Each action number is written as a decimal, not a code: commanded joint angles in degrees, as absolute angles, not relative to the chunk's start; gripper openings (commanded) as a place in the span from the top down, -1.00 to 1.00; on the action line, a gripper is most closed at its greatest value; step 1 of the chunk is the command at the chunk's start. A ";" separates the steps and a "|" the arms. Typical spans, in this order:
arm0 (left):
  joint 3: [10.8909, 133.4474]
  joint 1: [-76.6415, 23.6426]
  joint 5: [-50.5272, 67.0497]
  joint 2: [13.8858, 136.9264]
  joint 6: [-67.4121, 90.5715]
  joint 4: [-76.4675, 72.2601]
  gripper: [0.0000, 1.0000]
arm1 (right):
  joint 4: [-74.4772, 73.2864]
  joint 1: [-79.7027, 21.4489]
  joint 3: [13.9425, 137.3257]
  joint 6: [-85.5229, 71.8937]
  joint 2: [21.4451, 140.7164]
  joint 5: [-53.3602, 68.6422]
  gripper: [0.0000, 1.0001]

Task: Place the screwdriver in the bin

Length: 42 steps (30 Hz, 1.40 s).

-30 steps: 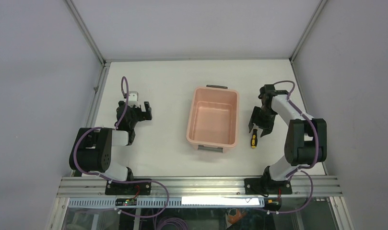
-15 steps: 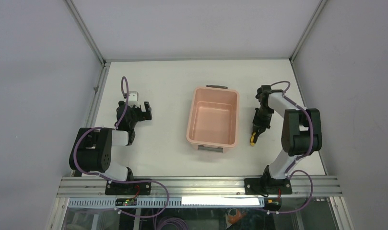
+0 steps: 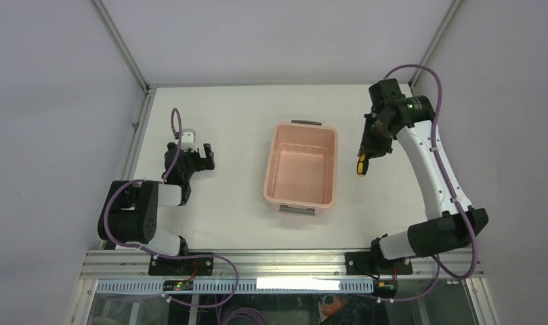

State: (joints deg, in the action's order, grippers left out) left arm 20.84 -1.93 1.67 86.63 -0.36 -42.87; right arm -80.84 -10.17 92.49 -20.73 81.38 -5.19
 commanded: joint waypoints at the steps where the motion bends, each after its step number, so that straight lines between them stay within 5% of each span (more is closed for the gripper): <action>1: 21.84 -2.53 2.23 86.40 0.53 -46.50 -0.98 | -84.52 -20.92 94.61 -26.68 81.20 -4.56 1.00; 8: 21.80 -2.55 2.27 86.37 0.53 -46.54 -0.98 | -68.33 -40.73 92.58 -34.84 87.66 -8.00 1.00; 20: 21.80 -2.54 2.24 86.37 0.53 -46.50 -0.98 | -51.06 -44.10 81.83 -37.30 105.54 -8.37 0.99; 25: 21.80 -2.50 2.24 86.36 0.53 -46.49 -0.98 | -47.96 -44.63 77.93 -38.77 107.26 -9.59 0.60; 30: 21.80 -2.50 2.24 86.37 0.53 -46.52 -0.98 | -49.28 -45.67 78.54 -39.28 106.21 -12.20 -0.16; 38: 21.80 -2.49 2.25 86.39 0.53 -46.50 -0.98 | -56.51 -46.71 83.78 -37.61 97.39 -16.30 -0.28; 40: 21.80 -2.49 2.26 86.37 0.53 -46.49 -0.98 | -58.27 -46.68 85.14 -36.31 94.20 -17.23 -0.41; 42: 21.80 -2.47 2.27 86.34 0.53 -46.49 -0.98 | -59.18 -46.67 86.11 -34.41 90.60 -18.06 -0.79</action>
